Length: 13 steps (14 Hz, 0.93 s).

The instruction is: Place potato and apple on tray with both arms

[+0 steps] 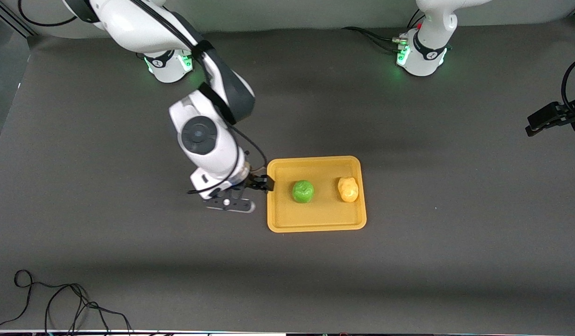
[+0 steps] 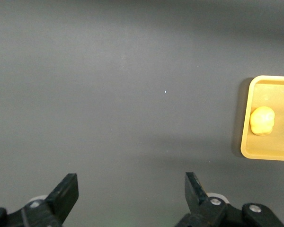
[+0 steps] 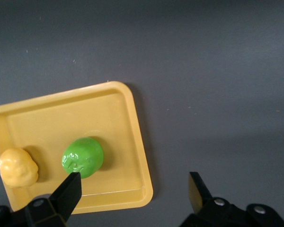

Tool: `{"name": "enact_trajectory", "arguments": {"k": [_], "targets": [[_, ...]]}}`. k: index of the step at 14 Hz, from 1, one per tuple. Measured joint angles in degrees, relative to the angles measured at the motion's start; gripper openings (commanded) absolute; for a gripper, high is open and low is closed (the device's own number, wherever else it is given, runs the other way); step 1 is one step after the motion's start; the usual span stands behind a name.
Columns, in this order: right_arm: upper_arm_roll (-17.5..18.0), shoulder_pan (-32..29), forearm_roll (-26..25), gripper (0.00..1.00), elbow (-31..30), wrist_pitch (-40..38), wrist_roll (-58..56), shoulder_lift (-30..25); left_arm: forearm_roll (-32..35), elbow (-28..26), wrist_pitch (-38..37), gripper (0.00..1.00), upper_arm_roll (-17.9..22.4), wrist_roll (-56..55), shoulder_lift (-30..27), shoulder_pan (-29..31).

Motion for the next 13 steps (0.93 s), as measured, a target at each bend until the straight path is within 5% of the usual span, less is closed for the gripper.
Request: {"name": "enact_trajectory", "arguments": {"k": [3, 10, 13], "targets": [[-1.15, -2.73, 0.46, 1.0, -0.88, -3.81, -2.01, -4.04, 0.0, 0.14, -0.7, 1.0, 0.01, 0.0, -0.06, 0.0], [-12.14, -3.03, 0.47, 1.0, -10.19, -10.49, -17.73, -18.62, -0.11, 0.02, -0.72, 1.0, -0.15, 0.0, 0.12, -0.24], [-13.61, -6.54, -1.68, 1.0, -11.99, -16.73, -22.04, -24.8, -0.24, -0.05, -0.72, 1.0, -0.24, 0.0, 0.48, -0.41]]}}
